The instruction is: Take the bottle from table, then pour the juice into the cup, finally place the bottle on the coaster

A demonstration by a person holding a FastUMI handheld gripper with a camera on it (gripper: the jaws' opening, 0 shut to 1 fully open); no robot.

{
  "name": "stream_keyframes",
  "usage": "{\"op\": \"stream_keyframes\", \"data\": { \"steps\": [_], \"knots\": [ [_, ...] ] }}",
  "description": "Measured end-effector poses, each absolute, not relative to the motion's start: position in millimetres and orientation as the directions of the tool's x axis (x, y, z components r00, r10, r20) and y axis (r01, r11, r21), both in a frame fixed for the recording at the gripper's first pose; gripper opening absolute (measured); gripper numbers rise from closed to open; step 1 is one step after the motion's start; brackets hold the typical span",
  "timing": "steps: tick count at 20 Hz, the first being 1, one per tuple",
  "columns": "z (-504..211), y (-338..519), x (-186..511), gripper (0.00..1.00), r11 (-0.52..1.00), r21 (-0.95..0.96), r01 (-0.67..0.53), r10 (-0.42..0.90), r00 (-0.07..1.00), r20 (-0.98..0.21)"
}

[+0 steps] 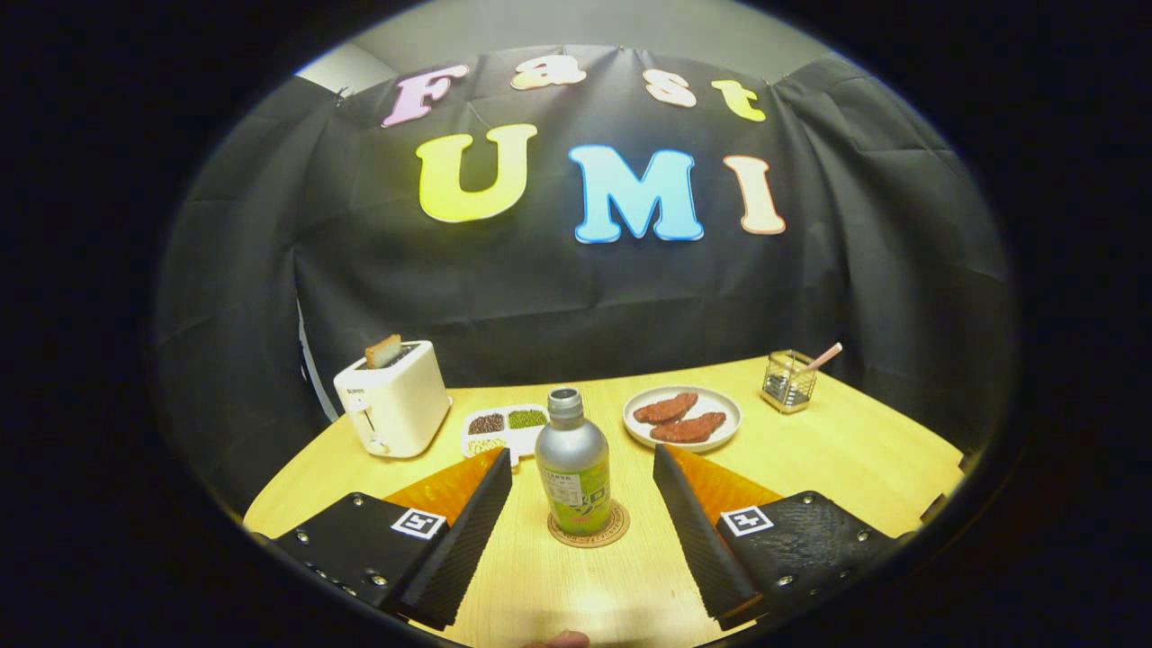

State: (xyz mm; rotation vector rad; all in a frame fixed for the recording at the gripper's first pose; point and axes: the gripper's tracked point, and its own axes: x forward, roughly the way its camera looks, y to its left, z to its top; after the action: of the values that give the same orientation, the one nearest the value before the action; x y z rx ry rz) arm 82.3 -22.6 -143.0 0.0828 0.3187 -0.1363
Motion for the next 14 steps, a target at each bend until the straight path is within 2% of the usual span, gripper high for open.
{"op": "stream_keyframes", "data": {
  "steps": [8,14],
  "knots": [
    [-73,-16,54,0.96,0.995,0.031,0.093,-0.085,0.976,-0.2],
    [-45,-12,30,0.96,0.997,0.047,0.066,-0.058,0.986,-0.154]
  ]
}}
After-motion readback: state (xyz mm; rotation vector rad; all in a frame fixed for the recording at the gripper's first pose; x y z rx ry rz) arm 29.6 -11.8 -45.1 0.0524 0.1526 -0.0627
